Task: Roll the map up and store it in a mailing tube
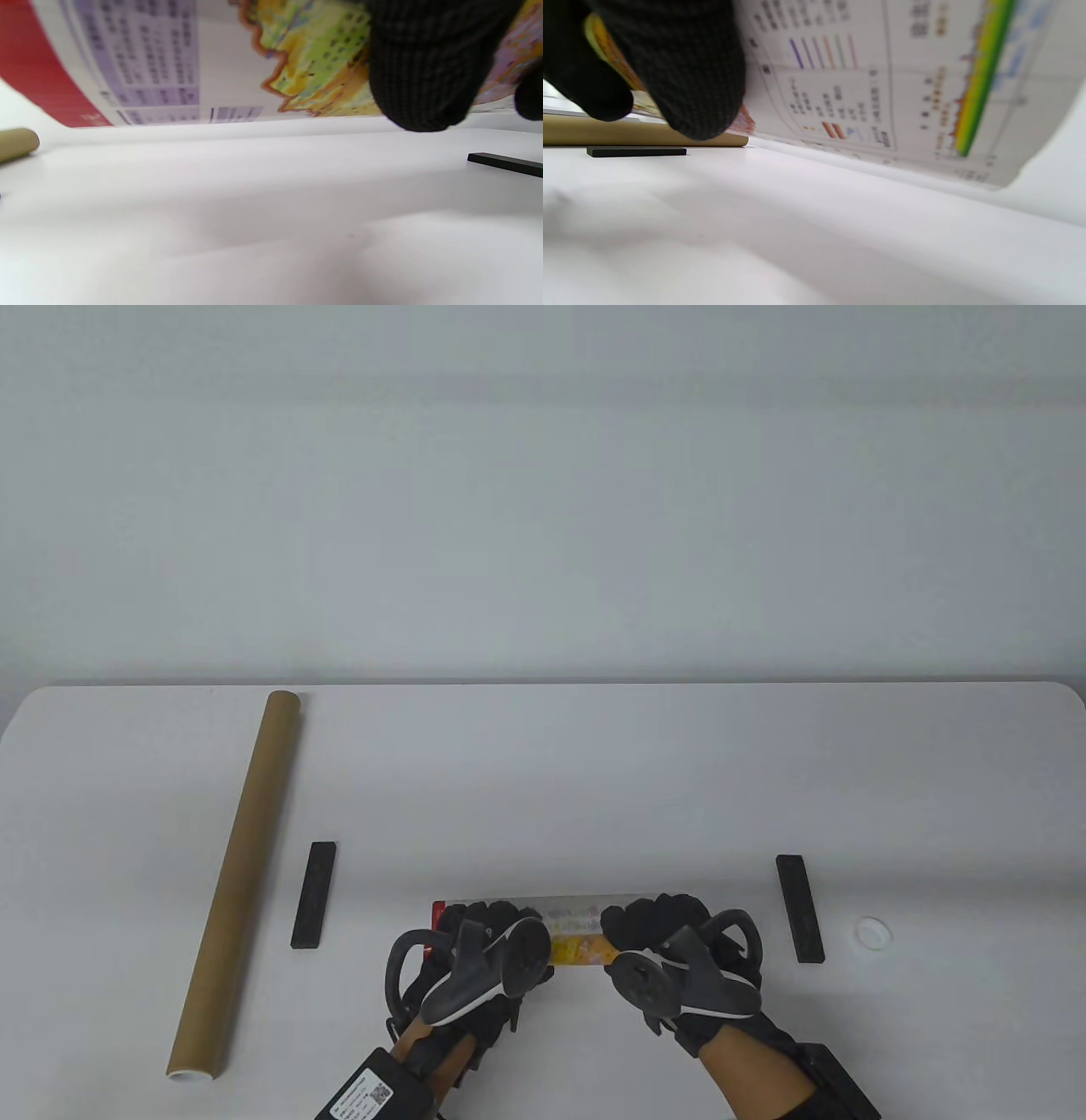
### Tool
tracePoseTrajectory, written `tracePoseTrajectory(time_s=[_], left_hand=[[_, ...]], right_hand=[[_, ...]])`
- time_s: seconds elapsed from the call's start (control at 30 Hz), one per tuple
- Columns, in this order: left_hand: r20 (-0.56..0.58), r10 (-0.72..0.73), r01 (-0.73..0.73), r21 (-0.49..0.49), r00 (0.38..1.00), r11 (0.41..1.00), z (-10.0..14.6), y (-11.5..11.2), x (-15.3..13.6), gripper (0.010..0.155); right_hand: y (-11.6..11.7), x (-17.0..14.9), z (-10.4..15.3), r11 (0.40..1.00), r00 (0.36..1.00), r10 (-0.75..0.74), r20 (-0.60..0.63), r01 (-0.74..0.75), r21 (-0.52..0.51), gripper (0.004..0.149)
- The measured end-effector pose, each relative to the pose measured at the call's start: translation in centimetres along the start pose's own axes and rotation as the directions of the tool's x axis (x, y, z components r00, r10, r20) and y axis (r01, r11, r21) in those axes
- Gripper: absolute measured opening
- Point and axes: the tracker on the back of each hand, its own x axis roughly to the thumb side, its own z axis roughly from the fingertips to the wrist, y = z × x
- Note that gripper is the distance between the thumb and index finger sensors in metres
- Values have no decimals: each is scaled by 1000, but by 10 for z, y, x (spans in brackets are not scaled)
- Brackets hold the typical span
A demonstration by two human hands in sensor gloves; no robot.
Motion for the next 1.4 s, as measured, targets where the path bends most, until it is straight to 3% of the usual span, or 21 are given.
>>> tracePoseTrajectory(time_s=[0.27, 0.53, 0.73, 0.83, 0.97, 1.2, 1.4], left_hand=[[30, -107, 100, 196, 994, 975, 6, 6, 3, 57], [18, -59, 57, 104, 998, 993, 3, 6, 2, 50], [-18, 102, -103, -51, 995, 993, -3, 1, -9, 49], [-17, 155, -156, -118, 988, 981, -6, -2, -13, 49], [-1, 124, -124, -80, 992, 989, -5, -3, -9, 53], [24, -40, 36, 137, 999, 990, 4, 5, 0, 57], [21, -32, 29, 97, 999, 995, 3, 6, 0, 50]], right_hand=[[7, -14, -2, 980, 981, -191, -38, 193, 44, 56], [6, -10, 1, 994, 994, -109, -18, 109, 3, 61], [-1, -1, 4, 997, 1000, 26, 15, -25, -78, 63], [-2, 1, 3, 997, 999, 42, 20, -41, -61, 61], [-1, -2, 2, 999, 1000, 21, 14, -20, -28, 57], [2, -11, 1, 993, 993, -115, -23, 115, 20, 55], [3, -10, 2, 995, 995, -102, -11, 103, 5, 57]])
